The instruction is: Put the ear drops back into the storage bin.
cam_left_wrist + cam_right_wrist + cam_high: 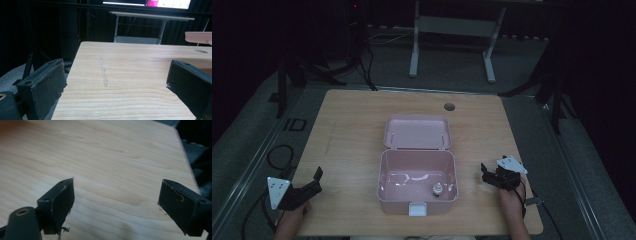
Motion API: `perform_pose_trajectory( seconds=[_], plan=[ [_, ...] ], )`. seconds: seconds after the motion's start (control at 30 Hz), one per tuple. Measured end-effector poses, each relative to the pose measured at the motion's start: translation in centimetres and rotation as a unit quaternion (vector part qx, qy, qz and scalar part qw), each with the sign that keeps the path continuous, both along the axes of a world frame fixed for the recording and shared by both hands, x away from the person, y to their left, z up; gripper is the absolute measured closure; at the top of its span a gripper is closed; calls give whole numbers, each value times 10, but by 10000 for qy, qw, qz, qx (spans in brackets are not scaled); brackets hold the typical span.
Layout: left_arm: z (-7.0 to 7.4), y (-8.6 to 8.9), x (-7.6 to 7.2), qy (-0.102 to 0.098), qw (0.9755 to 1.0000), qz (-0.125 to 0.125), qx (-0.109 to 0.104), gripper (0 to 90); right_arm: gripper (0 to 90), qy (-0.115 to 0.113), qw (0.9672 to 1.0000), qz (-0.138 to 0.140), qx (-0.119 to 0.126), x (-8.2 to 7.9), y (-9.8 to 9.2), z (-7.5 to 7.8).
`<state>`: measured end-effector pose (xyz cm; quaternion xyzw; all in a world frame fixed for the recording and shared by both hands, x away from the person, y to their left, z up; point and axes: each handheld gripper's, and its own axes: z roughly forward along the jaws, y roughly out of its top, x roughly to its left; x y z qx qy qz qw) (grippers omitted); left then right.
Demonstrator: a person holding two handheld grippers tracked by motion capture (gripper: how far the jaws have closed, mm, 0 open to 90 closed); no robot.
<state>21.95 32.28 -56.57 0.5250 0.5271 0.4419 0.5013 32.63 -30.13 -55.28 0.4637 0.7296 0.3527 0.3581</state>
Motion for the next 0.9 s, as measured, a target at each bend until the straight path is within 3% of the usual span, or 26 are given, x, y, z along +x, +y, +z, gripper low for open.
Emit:
perform_pose_trajectory(
  seconds=[0.17, 0.9],
  plan=[
    [0, 0, 0, -2, 10000, -8, -9, 24, 130, -122, 9995, -233, 153, -1, -3, -1],
    [0, 0, 0, 2, 10000, -32, -24, 24, 131, -196, 9991, -202, 311, -2, -7, 0]
  ],
)
